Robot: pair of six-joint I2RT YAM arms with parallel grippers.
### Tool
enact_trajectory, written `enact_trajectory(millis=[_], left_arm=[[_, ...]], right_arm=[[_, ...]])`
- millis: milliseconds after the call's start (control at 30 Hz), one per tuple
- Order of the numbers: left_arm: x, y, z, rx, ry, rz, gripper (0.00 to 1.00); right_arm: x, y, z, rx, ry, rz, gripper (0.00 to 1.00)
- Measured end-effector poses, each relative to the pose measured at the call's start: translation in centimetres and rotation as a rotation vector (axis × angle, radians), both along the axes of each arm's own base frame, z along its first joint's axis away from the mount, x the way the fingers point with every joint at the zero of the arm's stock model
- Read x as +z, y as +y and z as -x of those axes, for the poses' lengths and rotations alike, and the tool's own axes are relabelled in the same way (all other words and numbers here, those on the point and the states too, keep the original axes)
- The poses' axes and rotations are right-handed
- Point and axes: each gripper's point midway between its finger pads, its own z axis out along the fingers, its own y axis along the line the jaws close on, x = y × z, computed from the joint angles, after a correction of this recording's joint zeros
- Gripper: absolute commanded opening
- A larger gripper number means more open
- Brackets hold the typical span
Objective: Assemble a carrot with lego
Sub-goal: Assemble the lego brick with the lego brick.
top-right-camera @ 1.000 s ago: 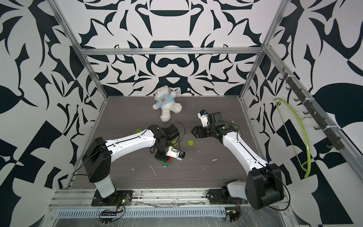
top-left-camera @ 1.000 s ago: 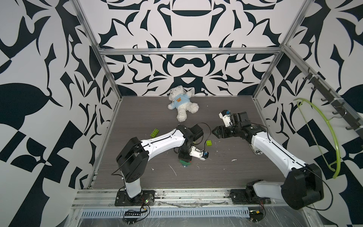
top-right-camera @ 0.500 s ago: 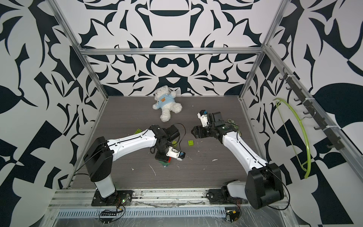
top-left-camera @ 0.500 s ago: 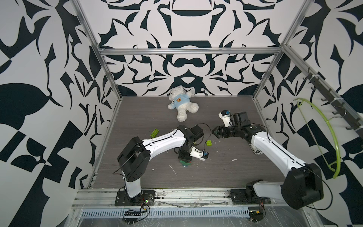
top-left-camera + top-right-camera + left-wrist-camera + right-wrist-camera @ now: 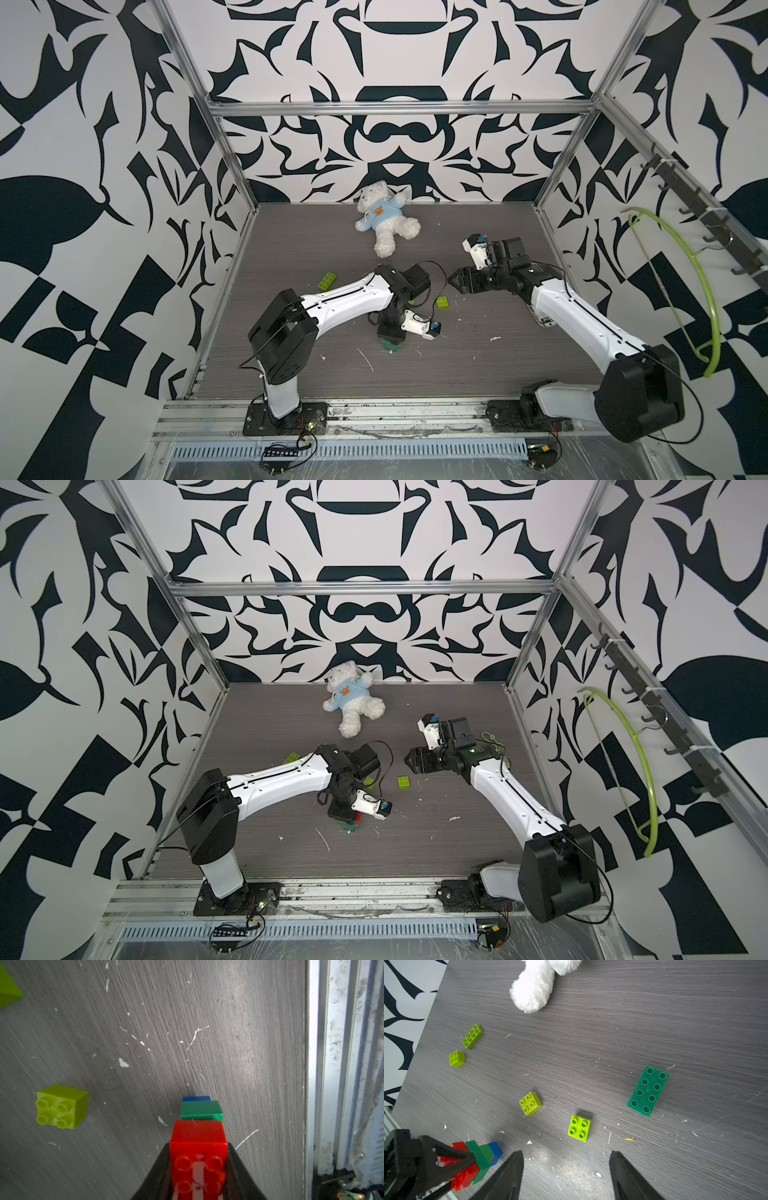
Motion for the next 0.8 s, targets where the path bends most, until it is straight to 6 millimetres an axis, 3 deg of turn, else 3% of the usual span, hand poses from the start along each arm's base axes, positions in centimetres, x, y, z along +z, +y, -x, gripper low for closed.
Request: enact_trajectory(millis=[800], left_arm=[[-0.09, -0.04, 0.22, 0.034, 0.004, -0.007, 0.14]], right_arm=[[-0.69, 0.17, 0.05, 0.007, 0.019, -0.004, 0.70]])
